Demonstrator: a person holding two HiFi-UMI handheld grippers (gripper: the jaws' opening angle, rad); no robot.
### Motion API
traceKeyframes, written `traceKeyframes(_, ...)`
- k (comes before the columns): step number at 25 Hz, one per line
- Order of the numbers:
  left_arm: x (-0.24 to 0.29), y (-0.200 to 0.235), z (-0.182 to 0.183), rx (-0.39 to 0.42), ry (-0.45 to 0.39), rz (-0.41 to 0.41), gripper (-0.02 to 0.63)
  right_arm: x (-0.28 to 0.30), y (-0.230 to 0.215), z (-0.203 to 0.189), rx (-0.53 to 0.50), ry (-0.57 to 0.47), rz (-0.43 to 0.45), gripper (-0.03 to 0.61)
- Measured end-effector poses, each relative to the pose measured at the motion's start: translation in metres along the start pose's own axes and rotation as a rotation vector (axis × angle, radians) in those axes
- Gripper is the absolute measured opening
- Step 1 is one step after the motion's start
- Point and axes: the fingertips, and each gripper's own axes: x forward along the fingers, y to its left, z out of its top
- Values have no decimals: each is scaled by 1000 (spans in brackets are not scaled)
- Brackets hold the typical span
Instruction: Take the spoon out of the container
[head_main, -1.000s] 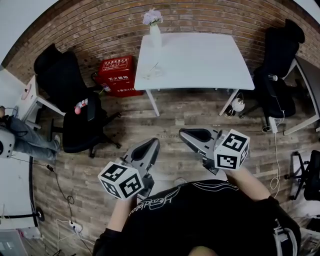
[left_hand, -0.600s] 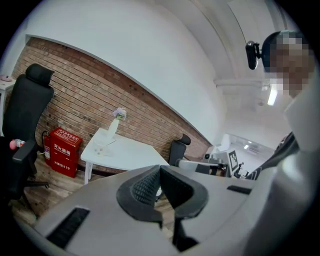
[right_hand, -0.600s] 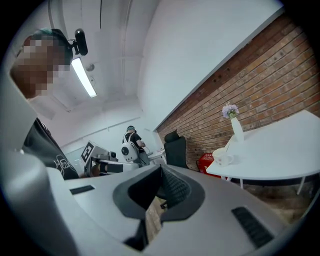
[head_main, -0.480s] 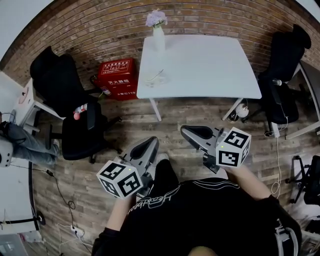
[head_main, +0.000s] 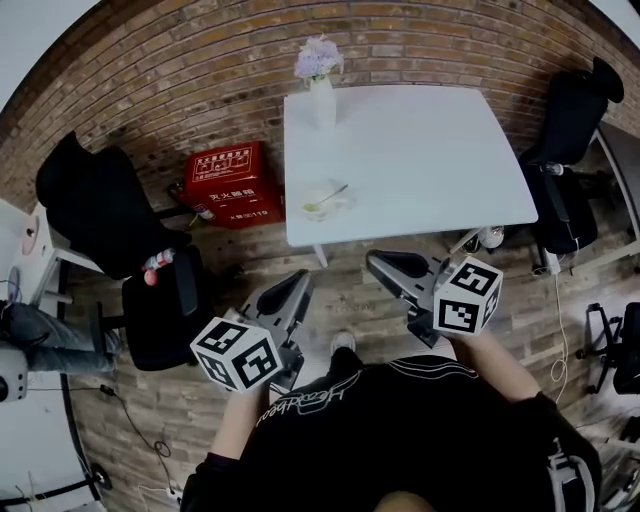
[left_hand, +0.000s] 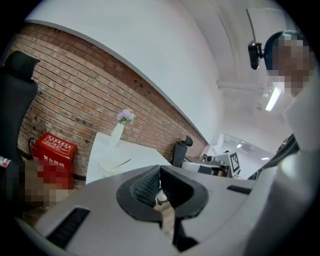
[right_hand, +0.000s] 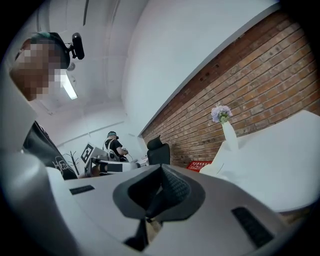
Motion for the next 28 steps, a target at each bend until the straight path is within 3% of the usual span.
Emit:
traceKeyframes(10,30,74,52,19,21,-87,5,59,-50,35,-11,-49,-132,-3)
traceKeyframes(16,48,92,57,6,31,-103,5,66,-80,41,-18,-54,-192,-2)
traceKeyframes(25,78,122,51,-33,68,-71,5,83,-134,25,21,-25,-210,2)
traceKeyframes(28,87,133,52,-47,74,-54,5,91,-151,19,33,-2,-215,59)
